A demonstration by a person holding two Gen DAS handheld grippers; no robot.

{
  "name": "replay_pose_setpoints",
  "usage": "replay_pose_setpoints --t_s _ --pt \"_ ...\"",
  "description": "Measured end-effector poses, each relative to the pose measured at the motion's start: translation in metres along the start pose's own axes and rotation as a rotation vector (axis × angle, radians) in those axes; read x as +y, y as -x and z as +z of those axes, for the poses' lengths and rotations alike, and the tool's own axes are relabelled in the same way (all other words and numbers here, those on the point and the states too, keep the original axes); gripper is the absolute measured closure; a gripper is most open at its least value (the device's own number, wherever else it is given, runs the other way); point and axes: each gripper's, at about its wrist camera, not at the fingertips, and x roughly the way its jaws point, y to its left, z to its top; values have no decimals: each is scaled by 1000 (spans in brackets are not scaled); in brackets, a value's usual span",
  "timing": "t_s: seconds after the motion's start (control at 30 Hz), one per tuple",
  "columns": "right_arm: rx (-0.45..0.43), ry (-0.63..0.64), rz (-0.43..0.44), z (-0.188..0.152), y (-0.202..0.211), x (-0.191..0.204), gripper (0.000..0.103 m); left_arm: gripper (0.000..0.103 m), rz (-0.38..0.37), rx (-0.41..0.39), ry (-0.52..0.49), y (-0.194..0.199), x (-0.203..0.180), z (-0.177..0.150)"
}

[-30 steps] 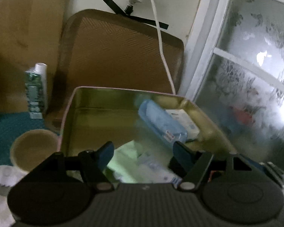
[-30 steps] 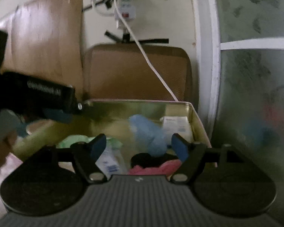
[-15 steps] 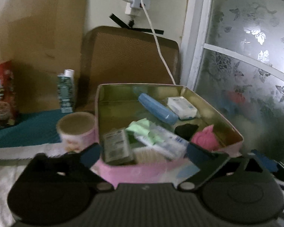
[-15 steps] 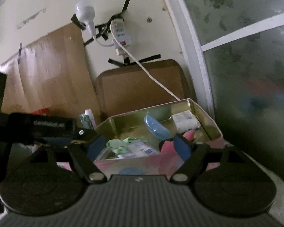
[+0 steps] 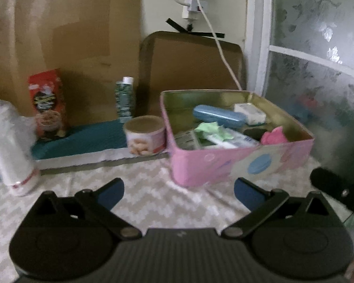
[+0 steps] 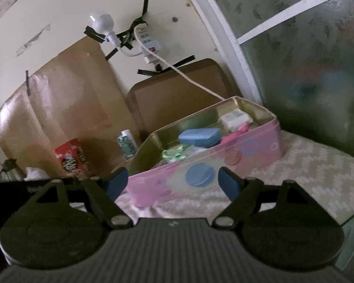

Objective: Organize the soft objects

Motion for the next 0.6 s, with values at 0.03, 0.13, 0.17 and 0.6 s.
replay_pose_setpoints --t_s 0.03,0.13,0.17,0.6 --pt "-1 -2 5 -1 2 3 15 0 20 -2 -10 3 0 -2" --pt "0 -7 20 -3 7 10 13 0 40 -6 -19 10 2 -9" --pt "1 -8 24 -4 8 12 12 0 37 -6 -12 13 3 -11" --pt "48 -56 40 -10 25 14 11 0 82 -49 12 40 0 -33"
